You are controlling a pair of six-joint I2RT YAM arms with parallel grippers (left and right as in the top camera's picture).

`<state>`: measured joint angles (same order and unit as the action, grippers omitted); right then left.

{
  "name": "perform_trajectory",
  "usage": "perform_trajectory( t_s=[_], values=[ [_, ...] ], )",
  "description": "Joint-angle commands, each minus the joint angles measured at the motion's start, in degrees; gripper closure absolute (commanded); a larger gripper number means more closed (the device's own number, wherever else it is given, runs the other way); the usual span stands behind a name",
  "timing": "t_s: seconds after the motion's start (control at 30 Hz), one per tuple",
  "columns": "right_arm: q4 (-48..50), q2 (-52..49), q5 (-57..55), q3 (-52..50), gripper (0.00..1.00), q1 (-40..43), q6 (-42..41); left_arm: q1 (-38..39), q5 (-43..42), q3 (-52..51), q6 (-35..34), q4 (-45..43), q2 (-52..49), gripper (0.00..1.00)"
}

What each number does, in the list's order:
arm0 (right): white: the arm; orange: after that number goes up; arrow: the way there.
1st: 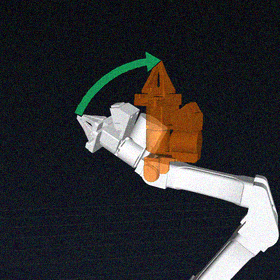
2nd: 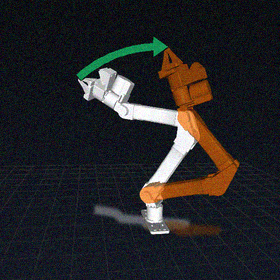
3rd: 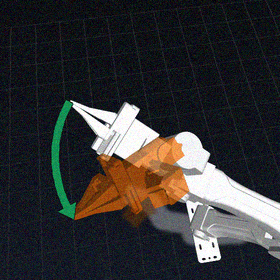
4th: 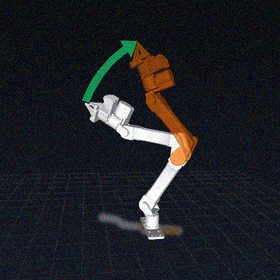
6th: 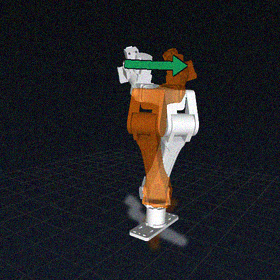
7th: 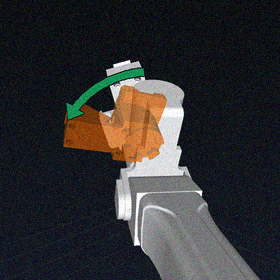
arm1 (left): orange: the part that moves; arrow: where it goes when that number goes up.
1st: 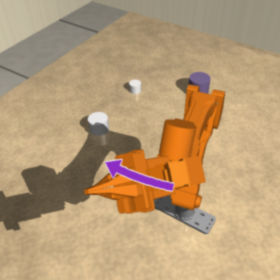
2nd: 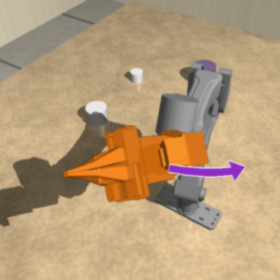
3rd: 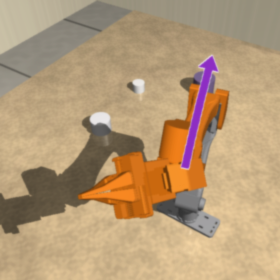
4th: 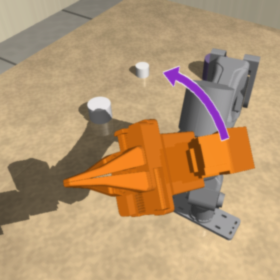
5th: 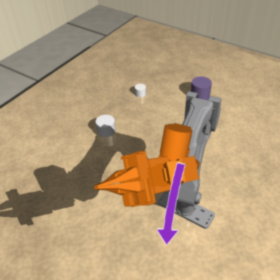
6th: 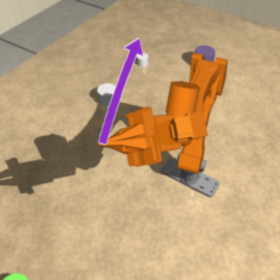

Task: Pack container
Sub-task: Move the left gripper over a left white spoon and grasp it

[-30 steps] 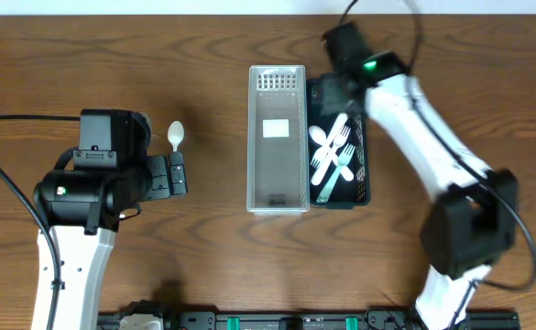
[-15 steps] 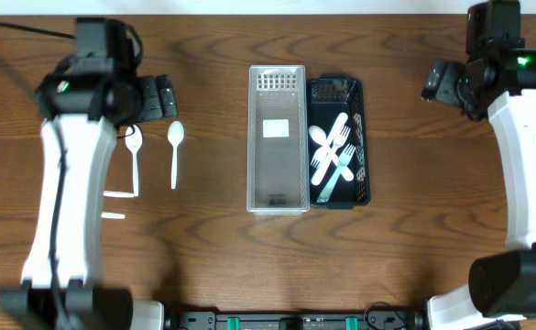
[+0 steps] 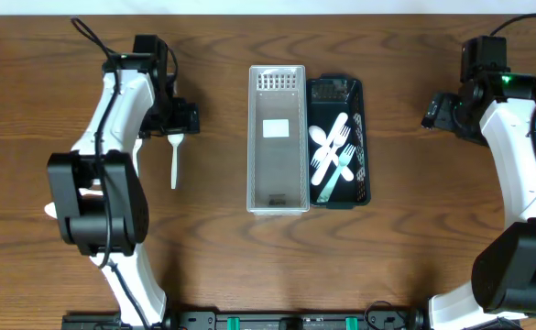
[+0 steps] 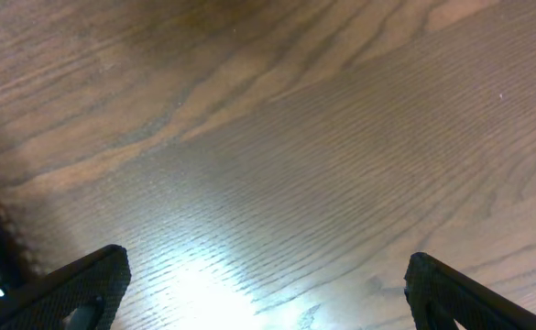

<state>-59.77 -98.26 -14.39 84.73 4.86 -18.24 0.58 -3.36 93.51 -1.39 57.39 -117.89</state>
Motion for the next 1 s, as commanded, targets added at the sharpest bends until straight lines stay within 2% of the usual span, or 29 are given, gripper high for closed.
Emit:
perform_trajectory(
  t_s=[0.0,0.43,0.83,0.97],
  values=[
    [0.4,0.0,-0.4,-0.2,0.01,0.6,2.1,-0.3,-2.1,-1.5,3.9,-0.9,-0.9,0.02],
    [-0.2,0.0,-0.4,-0.2,0.01,2.7,2.3,-1.4,-2.1,-12.5,3.7,-10.7,-0.9,0.02],
    [-0.3,0.0,-0.4,-0.2,0.01,2.7,2.3,-1.4,-2.1,-16.7,3.0,-12.9,-0.9,0.01],
    [-0.3,0.0,-0.4,-0.2,0.01,2.7,2.3,-1.4,-2.1,-16.7,3.0,-12.9,-0.9,0.39]
  ],
)
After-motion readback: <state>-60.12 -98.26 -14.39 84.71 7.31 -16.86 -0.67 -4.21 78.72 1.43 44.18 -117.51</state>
